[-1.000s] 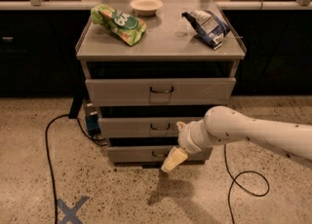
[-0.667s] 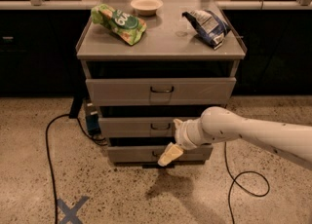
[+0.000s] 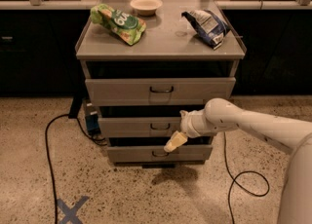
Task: Open middle drawer
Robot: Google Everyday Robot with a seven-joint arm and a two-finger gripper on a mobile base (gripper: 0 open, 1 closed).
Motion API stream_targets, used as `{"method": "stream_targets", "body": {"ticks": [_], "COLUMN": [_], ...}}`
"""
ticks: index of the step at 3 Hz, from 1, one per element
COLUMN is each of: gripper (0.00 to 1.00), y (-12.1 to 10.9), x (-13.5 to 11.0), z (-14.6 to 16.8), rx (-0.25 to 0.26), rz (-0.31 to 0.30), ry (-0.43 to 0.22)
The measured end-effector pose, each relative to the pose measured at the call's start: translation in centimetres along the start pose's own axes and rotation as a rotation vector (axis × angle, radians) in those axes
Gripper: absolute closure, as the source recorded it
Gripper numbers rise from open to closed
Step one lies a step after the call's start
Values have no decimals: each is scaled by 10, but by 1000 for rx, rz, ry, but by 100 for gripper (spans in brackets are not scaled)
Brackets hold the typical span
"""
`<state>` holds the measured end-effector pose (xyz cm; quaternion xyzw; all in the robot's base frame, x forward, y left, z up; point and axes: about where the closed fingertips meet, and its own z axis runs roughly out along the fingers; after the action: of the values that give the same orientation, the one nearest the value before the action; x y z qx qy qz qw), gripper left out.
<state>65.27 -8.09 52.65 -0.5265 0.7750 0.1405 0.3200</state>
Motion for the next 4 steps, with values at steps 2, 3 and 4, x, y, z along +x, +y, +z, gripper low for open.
{"method": "stream_targets", "body": {"ticks": [2, 3, 4], "gripper": [0, 0, 0], "y": [-7, -22, -42], "x": [8, 16, 23], "z": [7, 26, 52], "rx": [-5, -17, -26], "rz": [16, -14, -56], "ry": [-13, -37, -52]}}
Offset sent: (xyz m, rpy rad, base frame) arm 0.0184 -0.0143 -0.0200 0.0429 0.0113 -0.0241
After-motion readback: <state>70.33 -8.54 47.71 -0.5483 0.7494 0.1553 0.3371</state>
